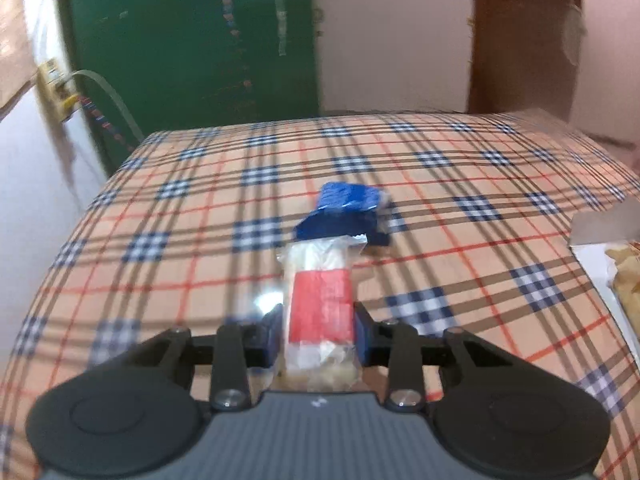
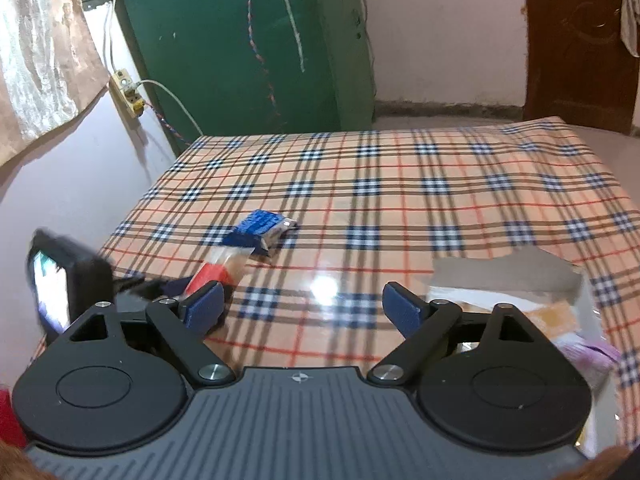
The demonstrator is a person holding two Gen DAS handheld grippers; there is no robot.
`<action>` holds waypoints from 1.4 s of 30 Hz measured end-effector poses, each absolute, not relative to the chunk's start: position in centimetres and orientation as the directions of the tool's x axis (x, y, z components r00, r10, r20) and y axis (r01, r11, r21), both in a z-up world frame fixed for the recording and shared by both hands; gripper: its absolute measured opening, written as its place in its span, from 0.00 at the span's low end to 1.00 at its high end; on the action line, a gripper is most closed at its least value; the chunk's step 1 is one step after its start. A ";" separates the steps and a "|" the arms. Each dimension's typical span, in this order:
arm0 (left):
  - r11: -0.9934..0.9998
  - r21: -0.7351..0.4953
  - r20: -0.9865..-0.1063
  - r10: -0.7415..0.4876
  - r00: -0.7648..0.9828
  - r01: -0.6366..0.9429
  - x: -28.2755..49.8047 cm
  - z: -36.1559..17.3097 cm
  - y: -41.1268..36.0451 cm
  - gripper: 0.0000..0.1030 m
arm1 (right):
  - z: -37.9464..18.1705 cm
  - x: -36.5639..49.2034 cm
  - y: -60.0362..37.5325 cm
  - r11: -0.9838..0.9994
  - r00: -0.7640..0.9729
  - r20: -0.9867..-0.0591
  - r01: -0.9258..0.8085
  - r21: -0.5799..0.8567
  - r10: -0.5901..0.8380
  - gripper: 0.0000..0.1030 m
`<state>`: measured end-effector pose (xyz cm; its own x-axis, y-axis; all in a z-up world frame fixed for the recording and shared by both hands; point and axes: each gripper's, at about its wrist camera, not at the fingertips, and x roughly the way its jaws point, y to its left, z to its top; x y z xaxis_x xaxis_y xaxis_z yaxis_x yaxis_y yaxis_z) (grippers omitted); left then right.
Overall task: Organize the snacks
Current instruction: 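Grasp the red-labelled bread roll with the left tool, then grasp the blue wrapped snack with the right tool, then carry the bread roll and blue snack over the white box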
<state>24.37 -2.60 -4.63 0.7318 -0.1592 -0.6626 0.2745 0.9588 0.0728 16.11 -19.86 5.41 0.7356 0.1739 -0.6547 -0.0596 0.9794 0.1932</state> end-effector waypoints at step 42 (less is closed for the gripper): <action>1.000 0.005 -0.683 0.006 0.730 -0.003 18.7 -3.5 3.0 0.32 | -3.7 19.8 -8.1 0.999 0.618 -0.785 -0.043 0.025 0.047 0.53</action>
<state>18.70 2.98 -3.55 0.7301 0.0059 -0.6833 -0.0034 1.0000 0.0050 19.83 -8.09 -3.73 0.6181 0.0466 -0.7847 -0.0434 0.9987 0.0252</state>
